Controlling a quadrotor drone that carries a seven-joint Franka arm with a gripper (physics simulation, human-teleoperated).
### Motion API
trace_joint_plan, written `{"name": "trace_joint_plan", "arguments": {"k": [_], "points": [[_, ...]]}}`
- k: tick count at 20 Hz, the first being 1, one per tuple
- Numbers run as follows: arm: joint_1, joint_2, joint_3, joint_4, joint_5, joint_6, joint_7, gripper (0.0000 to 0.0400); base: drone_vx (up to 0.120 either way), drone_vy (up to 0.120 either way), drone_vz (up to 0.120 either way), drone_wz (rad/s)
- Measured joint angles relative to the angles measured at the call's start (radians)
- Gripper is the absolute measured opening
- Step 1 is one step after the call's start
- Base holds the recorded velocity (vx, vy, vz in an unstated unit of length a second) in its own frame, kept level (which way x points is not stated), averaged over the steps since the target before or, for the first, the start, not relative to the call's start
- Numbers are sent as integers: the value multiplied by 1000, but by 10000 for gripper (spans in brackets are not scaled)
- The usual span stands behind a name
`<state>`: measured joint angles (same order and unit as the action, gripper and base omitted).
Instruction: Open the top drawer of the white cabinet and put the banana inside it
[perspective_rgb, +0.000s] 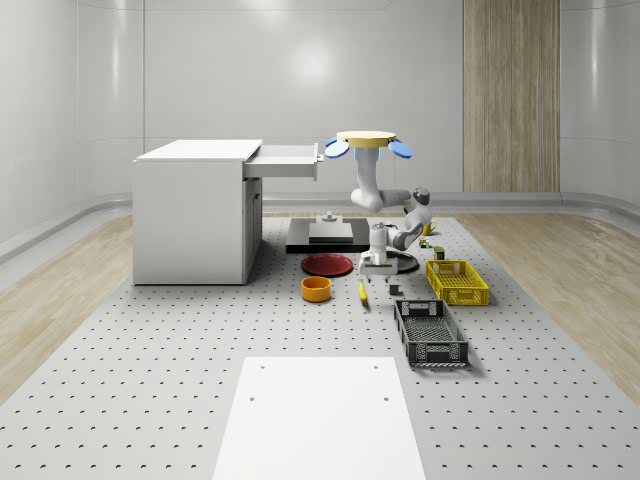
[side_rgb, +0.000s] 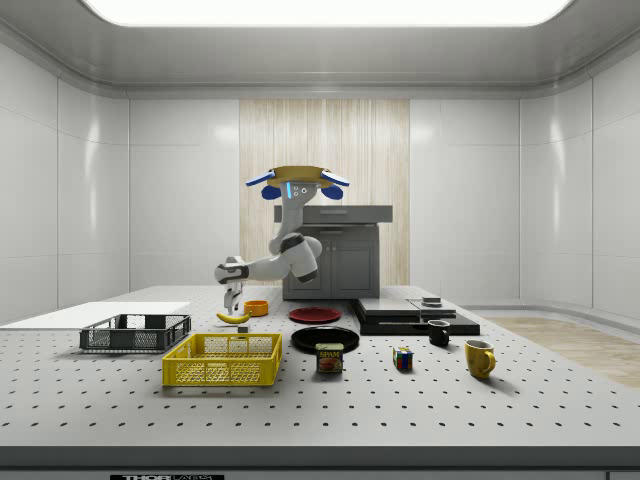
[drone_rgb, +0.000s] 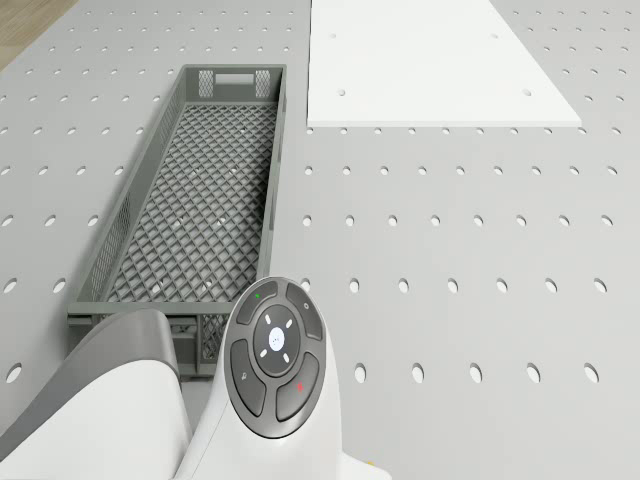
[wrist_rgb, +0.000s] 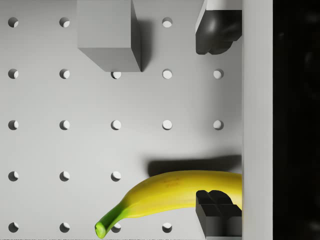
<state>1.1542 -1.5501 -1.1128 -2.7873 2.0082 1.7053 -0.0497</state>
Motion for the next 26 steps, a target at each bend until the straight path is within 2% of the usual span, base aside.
{"name": "trace_joint_plan", "arguments": {"k": [9, 12, 26], "points": [[95, 51, 21, -1, 36, -42, -101, 400, 0, 0, 0, 0], [124, 67, 46, 11, 64, -44, -124, 400, 0, 0, 0, 0], [208, 141, 111, 106, 143, -43, -142, 400, 0, 0, 0, 0]]}}
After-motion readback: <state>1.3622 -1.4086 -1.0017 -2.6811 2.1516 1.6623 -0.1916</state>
